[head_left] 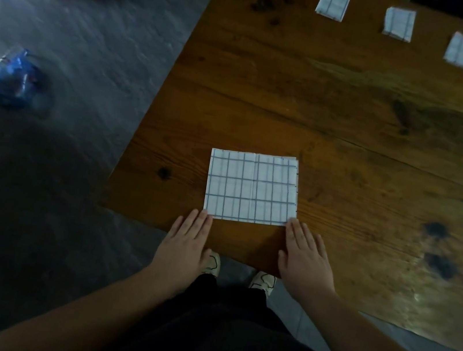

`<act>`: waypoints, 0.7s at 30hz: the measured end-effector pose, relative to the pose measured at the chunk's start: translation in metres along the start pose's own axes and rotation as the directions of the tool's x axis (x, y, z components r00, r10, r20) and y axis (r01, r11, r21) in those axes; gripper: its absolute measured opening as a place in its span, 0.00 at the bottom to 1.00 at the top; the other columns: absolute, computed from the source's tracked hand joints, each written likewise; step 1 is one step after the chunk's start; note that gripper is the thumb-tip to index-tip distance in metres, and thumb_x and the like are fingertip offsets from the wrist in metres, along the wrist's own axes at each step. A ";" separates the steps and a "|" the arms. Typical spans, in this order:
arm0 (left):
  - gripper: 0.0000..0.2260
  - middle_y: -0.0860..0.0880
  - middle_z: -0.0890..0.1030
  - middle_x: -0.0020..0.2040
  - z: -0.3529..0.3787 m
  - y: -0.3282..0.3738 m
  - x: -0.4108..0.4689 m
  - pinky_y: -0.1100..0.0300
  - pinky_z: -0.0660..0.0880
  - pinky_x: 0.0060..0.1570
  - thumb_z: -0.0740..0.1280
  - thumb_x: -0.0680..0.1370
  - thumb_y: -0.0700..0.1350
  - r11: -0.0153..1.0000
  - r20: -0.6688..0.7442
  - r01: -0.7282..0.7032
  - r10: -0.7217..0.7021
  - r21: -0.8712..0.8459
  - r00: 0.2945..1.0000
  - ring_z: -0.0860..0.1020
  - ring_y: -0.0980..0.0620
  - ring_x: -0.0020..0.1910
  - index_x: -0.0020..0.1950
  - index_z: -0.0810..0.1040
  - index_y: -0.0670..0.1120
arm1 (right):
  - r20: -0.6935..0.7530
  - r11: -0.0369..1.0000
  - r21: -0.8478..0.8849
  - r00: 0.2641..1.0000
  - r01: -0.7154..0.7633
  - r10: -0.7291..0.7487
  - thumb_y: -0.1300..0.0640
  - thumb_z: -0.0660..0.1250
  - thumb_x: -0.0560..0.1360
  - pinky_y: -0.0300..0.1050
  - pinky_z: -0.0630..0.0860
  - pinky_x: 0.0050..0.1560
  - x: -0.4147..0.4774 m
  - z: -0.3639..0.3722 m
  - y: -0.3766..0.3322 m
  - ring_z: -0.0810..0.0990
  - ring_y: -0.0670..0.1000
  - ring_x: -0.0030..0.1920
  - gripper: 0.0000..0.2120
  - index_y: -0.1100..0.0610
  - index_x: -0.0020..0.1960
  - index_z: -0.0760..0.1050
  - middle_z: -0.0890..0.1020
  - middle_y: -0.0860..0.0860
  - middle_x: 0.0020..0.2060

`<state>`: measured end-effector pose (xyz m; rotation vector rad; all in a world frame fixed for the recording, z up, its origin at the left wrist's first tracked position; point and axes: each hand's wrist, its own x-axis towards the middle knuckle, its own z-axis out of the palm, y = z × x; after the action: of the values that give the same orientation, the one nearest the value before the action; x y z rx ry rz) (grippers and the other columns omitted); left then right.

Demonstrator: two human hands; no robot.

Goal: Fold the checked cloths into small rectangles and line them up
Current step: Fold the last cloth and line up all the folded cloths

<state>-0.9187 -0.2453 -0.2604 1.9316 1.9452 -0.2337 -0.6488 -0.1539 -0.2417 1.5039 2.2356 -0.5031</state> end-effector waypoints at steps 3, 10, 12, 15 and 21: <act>0.32 0.45 0.48 0.83 -0.006 0.014 0.004 0.50 0.39 0.78 0.52 0.84 0.57 0.999 -0.006 -0.029 0.029 -0.046 1.000 0.44 0.48 0.82 0.83 0.47 0.44 | -0.026 0.998 0.032 0.998 0.052 -0.051 0.45 0.45 0.85 0.54 0.40 0.81 0.002 -0.006 -0.017 0.36 0.49 0.81 0.31 0.53 0.82 0.36 0.39 0.49 0.81; 0.32 0.44 0.43 0.83 -0.013 0.060 0.034 0.48 0.40 0.80 0.50 0.85 0.58 0.991 0.067 -0.121 0.124 -0.049 0.990 0.40 0.46 0.82 0.83 0.43 0.42 | 0.033 0.972 -0.010 0.972 0.233 -0.233 0.47 0.49 0.85 0.53 0.35 0.80 0.013 -0.002 -0.061 0.34 0.47 0.80 0.32 0.52 0.82 0.37 0.37 0.47 0.81; 0.32 0.43 0.45 0.83 -0.011 0.057 0.036 0.48 0.41 0.80 0.51 0.84 0.57 0.991 0.074 -0.137 0.137 -0.003 0.988 0.41 0.46 0.82 0.83 0.45 0.42 | 0.036 0.973 -0.022 0.972 0.231 -0.231 0.47 0.48 0.85 0.53 0.36 0.80 0.013 0.000 -0.056 0.35 0.47 0.80 0.31 0.52 0.83 0.38 0.38 0.47 0.81; 0.32 0.44 0.48 0.84 -0.009 0.041 0.028 0.51 0.40 0.80 0.50 0.84 0.57 0.990 0.047 -0.137 0.136 0.015 0.990 0.44 0.48 0.82 0.83 0.47 0.43 | 0.009 0.983 -0.009 0.983 0.186 -0.186 0.46 0.47 0.85 0.53 0.40 0.81 0.010 0.001 -0.039 0.37 0.47 0.81 0.31 0.53 0.83 0.40 0.41 0.47 0.82; 0.33 0.44 0.57 0.82 -0.007 0.001 0.007 0.51 0.47 0.77 0.45 0.80 0.58 0.996 0.017 -0.085 0.085 0.010 0.996 0.53 0.48 0.81 0.82 0.57 0.42 | 0.008 0.998 0.050 0.999 0.047 -0.047 0.46 0.44 0.84 0.52 0.42 0.81 -0.001 0.002 -0.003 0.39 0.47 0.81 0.31 0.54 0.83 0.40 0.42 0.48 0.83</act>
<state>-0.9189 -0.2358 -0.2566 2.0076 1.8504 -0.2361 -0.6515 -0.1567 -0.2427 1.4731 2.2723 -0.5828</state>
